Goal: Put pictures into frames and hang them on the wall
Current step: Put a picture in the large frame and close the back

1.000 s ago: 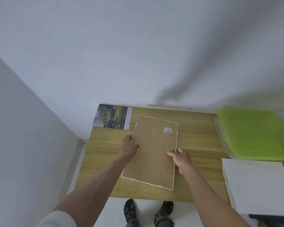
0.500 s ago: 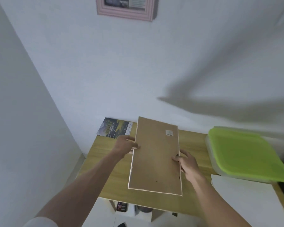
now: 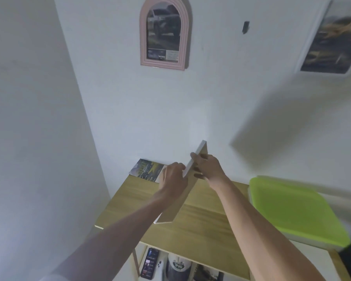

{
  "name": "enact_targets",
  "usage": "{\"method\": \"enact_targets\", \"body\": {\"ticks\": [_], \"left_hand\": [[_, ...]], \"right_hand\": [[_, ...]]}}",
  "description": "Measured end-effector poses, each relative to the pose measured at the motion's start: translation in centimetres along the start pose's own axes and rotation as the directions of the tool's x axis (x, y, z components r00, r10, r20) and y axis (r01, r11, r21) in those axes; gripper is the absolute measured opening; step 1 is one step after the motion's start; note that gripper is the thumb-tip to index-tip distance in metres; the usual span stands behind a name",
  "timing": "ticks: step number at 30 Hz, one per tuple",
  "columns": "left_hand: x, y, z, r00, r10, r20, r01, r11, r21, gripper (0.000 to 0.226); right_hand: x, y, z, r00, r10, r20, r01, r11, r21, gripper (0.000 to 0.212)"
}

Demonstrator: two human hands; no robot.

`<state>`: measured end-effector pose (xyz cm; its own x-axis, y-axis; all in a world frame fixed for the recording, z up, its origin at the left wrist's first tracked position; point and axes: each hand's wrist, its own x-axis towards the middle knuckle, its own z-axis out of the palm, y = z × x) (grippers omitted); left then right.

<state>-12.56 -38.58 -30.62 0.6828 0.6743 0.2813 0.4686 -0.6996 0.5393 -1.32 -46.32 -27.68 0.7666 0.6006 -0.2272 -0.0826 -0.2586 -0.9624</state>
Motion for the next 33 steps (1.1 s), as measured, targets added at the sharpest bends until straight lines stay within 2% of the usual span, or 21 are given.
{"method": "enact_targets", "body": {"ticks": [4, 7, 10, 13, 15, 20, 22, 24, 27, 30, 33], "left_hand": [[-2.4, 1.9, 0.3, 0.992, 0.119, -0.044, -0.119, 0.993, 0.014, 0.027], [-3.1, 2.9, 0.8, 0.981, 0.185, -0.059, -0.193, 0.965, -0.177, 0.032], [-2.8, 3.5, 0.8, 0.970, 0.238, -0.053, -0.241, 0.899, -0.366, 0.049], [-1.1, 3.8, 0.0, 0.978, 0.190, -0.088, -0.210, 0.879, -0.428, 0.076], [0.7, 3.8, -1.1, 0.986, 0.130, -0.109, -0.164, 0.898, -0.409, 0.082], [6.0, 3.0, -3.7, 0.988, 0.004, -0.154, -0.045, 0.964, -0.263, 0.073], [8.5, 2.9, -5.0, 0.996, -0.025, -0.087, -0.005, 0.946, -0.324, 0.067], [11.0, 3.4, -6.6, 1.000, 0.011, -0.028, -0.023, 0.887, -0.461, 0.048], [14.5, 4.8, -8.7, 0.995, 0.078, -0.067, -0.103, 0.776, -0.622, 0.020], [18.0, 6.4, -10.8, 0.993, 0.091, -0.073, -0.117, 0.705, -0.700, 0.012], [21.9, 8.1, -12.1, 0.988, 0.154, -0.033, -0.132, 0.692, -0.710, 0.010]], "right_hand": [[-1.6, -0.8, -1.1, 0.991, -0.068, -0.112, 0.071, 0.997, 0.024, 0.042], [-2.8, -1.3, -2.9, 0.980, -0.088, -0.180, 0.098, 0.994, 0.048, 0.043], [-3.2, -1.9, -5.1, 0.965, -0.123, -0.231, 0.150, 0.983, 0.102, 0.045], [-3.4, -3.2, -7.4, 0.946, -0.149, -0.289, 0.194, 0.972, 0.132, 0.042], [-3.4, -4.2, -8.9, 0.938, -0.176, -0.297, 0.226, 0.964, 0.142, 0.039], [-2.4, -6.5, -11.5, 0.912, -0.272, -0.307, 0.317, 0.942, 0.109, 0.038], [-1.6, -7.7, -12.3, 0.898, -0.302, -0.320, 0.350, 0.931, 0.101, 0.036], [-0.6, -9.0, -13.0, 0.883, -0.334, -0.330, 0.379, 0.922, 0.081, 0.035], [1.2, -11.2, -14.0, 0.857, -0.391, -0.335, 0.427, 0.903, 0.038, 0.034], [3.4, -13.9, -15.3, 0.819, -0.449, -0.357, 0.481, 0.877, 0.001, 0.033], [5.6, -17.4, -16.9, 0.760, -0.510, -0.402, 0.535, 0.843, -0.057, 0.039]]}}
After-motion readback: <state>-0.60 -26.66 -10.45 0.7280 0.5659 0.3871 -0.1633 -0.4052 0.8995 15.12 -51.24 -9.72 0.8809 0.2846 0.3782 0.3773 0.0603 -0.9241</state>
